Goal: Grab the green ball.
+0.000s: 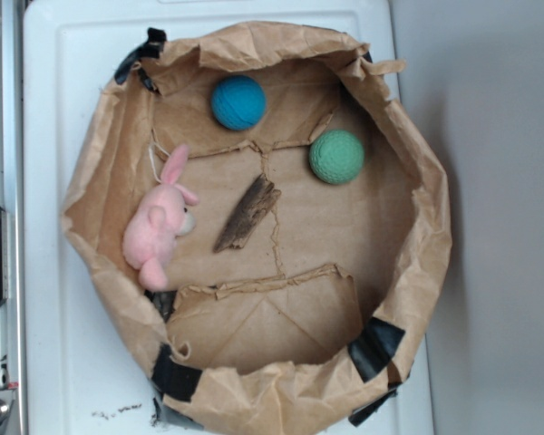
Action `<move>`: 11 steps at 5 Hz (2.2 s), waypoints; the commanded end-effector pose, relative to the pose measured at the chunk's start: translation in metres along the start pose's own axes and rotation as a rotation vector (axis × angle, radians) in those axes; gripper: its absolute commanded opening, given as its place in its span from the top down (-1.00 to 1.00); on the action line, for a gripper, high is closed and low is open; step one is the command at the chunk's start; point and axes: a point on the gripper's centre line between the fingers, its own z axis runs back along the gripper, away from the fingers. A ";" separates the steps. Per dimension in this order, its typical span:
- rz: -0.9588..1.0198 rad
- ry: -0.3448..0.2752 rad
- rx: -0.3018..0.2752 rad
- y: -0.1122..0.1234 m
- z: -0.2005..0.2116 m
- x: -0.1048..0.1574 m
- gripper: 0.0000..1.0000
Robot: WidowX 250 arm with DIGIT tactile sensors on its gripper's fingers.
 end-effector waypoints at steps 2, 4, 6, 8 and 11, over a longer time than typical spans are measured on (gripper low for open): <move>0.031 -0.022 -0.009 0.017 -0.009 0.050 -1.00; -0.055 -0.072 -0.039 0.014 -0.017 0.102 -1.00; -0.055 -0.072 -0.039 0.014 -0.017 0.102 -1.00; -0.055 -0.072 -0.039 0.014 -0.017 0.102 -1.00; 0.026 -0.115 0.067 0.031 -0.101 0.168 -1.00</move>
